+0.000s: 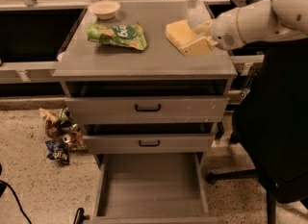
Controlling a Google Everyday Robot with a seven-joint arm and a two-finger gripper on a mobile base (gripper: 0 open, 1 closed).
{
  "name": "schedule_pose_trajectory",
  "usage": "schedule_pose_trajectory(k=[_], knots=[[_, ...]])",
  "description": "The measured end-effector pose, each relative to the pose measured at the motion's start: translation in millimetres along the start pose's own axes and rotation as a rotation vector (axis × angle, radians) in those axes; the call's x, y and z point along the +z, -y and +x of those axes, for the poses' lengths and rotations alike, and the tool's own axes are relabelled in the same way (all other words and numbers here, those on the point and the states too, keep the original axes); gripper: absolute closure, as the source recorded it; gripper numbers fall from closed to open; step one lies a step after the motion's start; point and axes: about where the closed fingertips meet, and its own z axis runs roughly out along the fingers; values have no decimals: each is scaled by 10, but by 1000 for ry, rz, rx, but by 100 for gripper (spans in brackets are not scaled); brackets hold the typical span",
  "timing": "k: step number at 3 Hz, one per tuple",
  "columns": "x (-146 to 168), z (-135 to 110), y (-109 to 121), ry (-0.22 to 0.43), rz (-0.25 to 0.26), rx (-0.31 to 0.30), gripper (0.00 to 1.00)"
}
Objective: Place sponge into bottom drawer
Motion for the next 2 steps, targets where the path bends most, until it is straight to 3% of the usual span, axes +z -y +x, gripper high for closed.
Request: schedule_pose_trajectory(k=[1,2], knots=[[-231,123,-630,-5,-110,-60,100],[-230,124,-631,-5,-110,-60,100]])
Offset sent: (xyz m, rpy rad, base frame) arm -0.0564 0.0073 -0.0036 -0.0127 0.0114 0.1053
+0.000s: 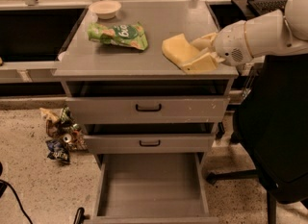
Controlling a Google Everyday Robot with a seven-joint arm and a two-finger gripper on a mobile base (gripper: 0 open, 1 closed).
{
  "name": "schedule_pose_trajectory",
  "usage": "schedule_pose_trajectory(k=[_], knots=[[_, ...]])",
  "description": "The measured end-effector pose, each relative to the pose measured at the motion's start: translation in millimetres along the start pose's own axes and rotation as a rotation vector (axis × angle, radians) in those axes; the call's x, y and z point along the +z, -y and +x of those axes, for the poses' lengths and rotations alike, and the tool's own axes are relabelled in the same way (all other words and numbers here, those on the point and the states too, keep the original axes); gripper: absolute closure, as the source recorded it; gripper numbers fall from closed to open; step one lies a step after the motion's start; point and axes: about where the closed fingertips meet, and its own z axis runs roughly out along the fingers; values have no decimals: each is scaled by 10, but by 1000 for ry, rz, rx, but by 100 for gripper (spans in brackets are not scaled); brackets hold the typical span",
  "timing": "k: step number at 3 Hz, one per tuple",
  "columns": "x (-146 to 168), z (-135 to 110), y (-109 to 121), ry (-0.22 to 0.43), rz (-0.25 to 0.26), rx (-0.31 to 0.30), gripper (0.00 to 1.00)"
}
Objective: Place sponge into bottom drawer
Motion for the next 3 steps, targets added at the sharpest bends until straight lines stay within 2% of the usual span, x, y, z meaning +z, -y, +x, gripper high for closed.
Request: schedule_pose_trajectory(k=[1,2,3], knots=[[139,112,-164,-37,-17,-3,100],[426,302,-508,-60,-57,20,100],[936,725,-1050,-109,-149,78,100]])
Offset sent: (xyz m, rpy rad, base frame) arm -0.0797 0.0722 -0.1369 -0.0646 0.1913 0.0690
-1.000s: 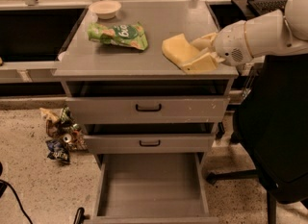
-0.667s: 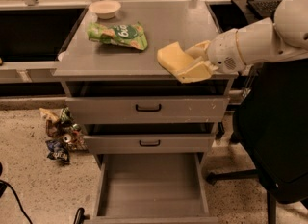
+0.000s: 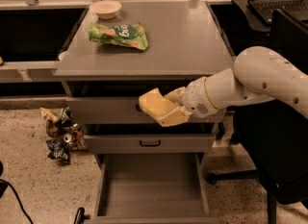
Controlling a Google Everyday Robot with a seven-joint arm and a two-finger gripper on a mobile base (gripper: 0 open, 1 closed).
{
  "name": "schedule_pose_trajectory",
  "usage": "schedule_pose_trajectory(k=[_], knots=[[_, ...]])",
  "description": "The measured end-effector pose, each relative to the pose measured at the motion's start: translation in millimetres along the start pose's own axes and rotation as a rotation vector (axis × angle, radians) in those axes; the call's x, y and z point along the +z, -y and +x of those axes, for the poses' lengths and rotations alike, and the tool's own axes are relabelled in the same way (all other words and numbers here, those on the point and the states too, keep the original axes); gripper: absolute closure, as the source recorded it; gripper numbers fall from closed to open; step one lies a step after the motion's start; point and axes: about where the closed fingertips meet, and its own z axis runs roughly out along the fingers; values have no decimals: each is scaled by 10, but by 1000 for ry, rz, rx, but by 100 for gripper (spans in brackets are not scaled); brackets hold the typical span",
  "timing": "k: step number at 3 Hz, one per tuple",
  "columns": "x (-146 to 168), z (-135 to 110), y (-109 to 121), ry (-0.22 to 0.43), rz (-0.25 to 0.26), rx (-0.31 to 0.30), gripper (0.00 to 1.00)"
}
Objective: Place sponge into bottom drawer
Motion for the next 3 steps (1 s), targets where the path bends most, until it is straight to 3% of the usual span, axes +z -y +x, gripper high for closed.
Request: schedule_pose_trajectory(k=[1,2,3], knots=[[2,2,-1,0,0,0,100],[174,151,-65,-27,-16,27,100],[581,535,-209,-54,-25,119,100]])
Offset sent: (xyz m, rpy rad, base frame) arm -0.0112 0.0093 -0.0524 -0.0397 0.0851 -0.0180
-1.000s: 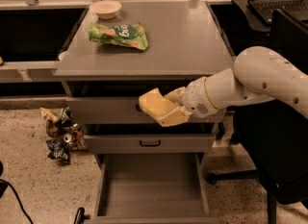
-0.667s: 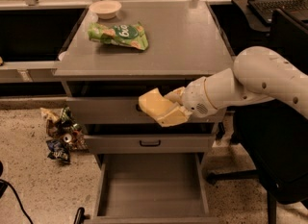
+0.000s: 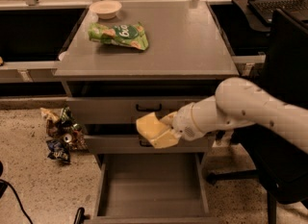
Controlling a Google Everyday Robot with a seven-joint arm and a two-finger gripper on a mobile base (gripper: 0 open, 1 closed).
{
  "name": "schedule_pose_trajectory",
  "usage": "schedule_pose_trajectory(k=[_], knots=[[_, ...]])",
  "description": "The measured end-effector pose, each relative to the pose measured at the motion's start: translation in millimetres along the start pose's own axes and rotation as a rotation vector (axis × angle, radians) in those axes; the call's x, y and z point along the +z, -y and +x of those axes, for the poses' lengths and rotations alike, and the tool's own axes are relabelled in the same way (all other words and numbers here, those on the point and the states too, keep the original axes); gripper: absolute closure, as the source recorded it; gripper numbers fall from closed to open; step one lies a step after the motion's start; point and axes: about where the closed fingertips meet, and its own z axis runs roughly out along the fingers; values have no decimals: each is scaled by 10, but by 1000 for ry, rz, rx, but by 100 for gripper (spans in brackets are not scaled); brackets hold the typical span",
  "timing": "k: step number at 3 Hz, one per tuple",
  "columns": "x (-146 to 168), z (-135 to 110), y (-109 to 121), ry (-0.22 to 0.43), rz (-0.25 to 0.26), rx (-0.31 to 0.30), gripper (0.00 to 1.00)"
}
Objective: Place sponge into bottom drawer
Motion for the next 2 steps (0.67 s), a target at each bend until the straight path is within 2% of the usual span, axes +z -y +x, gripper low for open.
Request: schedule_pose_trajectory(k=[1,2], knots=[[549,404,-118,-1,-14,108,100],[1162,829,-174,29,-30,224,100]])
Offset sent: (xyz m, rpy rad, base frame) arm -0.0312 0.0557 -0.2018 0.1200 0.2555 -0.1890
